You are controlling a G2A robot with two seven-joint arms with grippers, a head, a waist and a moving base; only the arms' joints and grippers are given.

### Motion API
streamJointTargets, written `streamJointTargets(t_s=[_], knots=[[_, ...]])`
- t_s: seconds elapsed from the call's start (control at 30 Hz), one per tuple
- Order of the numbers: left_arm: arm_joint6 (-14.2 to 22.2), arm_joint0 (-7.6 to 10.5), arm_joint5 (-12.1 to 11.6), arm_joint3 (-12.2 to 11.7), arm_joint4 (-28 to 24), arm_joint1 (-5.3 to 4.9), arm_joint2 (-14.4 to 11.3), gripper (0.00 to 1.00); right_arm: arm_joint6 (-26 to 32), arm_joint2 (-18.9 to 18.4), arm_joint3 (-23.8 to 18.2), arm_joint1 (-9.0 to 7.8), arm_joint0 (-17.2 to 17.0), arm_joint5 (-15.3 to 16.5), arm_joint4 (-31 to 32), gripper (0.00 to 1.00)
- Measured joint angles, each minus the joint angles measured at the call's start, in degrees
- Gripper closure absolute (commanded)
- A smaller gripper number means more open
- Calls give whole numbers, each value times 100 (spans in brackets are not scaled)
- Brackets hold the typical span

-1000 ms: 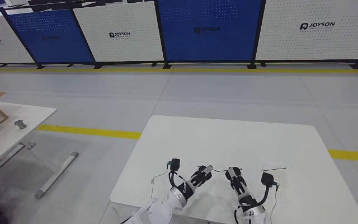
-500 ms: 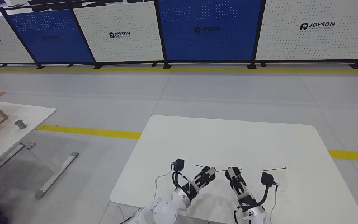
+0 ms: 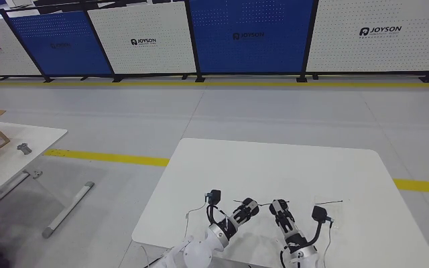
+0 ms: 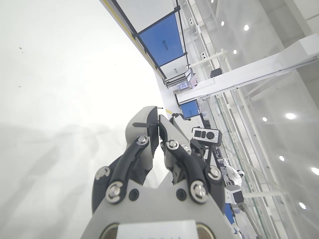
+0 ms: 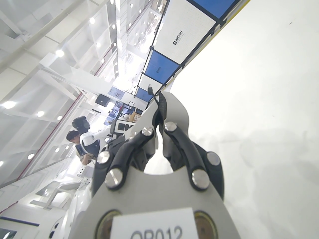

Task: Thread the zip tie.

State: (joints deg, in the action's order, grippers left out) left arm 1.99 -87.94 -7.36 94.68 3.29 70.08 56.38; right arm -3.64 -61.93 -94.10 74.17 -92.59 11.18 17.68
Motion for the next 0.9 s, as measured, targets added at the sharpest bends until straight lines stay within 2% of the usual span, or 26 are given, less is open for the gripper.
streamJointTargets(t_s=[0.47, 0.5, 0.57, 0.9], knots=[[68, -85, -135, 69, 68, -20, 42, 100, 295, -18, 37, 14, 31, 49, -46, 100], [52, -82, -115, 66, 63, -18, 43, 100, 327, -25, 33, 13, 32, 39, -50, 88], [33, -64, -68, 55, 41, -12, 39, 100, 353, -39, 20, 14, 24, 25, -82, 73], [-46, 47, 261, -37, -41, 24, -5, 100, 336, -83, 44, 19, 7, 72, -23, 74]])
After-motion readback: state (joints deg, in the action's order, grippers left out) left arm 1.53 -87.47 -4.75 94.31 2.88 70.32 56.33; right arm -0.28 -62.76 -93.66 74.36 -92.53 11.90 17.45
